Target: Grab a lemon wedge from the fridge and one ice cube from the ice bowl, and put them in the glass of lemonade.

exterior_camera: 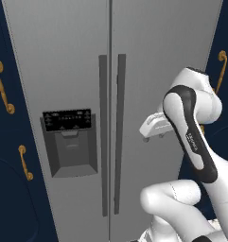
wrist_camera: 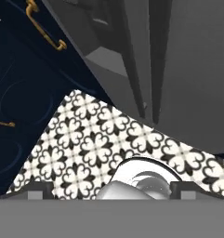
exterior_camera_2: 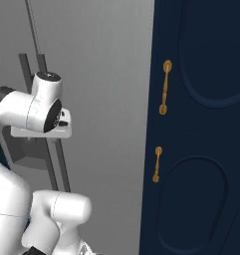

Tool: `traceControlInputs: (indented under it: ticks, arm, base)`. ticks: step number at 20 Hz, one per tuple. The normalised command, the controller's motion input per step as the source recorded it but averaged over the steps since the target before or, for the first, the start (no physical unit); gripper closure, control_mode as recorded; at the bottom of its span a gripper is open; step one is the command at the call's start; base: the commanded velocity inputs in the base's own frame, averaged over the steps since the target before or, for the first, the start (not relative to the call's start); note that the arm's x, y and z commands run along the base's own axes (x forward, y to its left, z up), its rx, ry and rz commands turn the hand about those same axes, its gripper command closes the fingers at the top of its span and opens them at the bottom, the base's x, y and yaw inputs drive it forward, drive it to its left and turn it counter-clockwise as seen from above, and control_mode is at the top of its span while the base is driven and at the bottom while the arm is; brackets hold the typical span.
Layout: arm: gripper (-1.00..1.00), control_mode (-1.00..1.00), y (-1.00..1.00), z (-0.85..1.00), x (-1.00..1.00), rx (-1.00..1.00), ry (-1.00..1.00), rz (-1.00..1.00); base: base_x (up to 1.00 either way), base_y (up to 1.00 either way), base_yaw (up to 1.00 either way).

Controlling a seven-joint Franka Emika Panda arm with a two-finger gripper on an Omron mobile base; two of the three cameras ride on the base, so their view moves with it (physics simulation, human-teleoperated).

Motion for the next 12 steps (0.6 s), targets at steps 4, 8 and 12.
traceControlInputs:
  ticks: [4,8,12]
  arm:
    - [-1.00,-1.00,-0.42,0.00,-0.04,0.05,0.04,0.00]
    - [-1.00,-1.00,0.00,0.00,-0.01,0.00,0.00,0.00]
    - [-1.00,-1.00,0.00,-0.01,-0.14,0.00,0.00,0.00]
  base:
    - [0.00,0.00,0.00]
    - [0.00,0.00,0.00]
    - [0.00,0.00,0.00]
